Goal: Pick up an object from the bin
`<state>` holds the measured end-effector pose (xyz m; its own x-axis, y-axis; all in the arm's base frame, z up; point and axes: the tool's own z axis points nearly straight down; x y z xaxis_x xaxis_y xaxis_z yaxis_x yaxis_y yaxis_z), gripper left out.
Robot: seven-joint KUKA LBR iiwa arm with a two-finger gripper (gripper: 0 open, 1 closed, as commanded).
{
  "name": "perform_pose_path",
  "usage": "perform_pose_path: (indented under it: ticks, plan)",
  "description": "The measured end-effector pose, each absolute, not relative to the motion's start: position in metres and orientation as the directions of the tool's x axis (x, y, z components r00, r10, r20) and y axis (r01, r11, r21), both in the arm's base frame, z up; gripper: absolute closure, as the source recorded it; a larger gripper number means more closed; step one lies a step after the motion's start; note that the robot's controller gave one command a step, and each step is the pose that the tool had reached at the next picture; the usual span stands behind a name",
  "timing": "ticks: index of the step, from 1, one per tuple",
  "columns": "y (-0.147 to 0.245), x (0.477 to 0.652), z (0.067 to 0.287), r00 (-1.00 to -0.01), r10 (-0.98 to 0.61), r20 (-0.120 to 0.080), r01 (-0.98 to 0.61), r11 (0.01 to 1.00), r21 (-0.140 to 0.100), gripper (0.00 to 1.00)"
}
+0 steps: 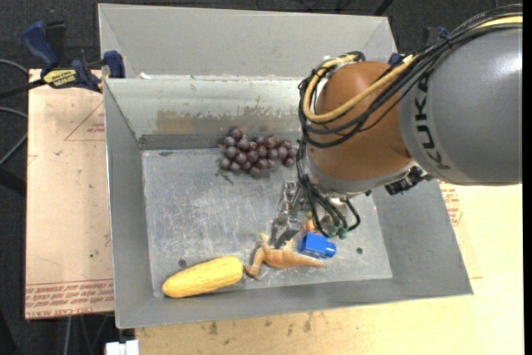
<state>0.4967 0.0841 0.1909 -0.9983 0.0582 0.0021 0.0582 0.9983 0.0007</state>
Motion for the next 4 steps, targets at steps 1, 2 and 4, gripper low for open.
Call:
perform_pose_path:
  ticks: [1, 2, 4]
  plan:
    - [0.128, 0.494, 0.175, -0.999, 0.033, -0.008, 0.033, 0.999, 0.001, 1.00]
    - [0.196, 0.495, 0.163, -0.951, -0.310, -0.002, -0.310, 0.951, 0.001, 1.00]
    - [0.195, 0.496, 0.163, -0.951, -0.309, -0.002, -0.309, 0.951, 0.001, 0.00]
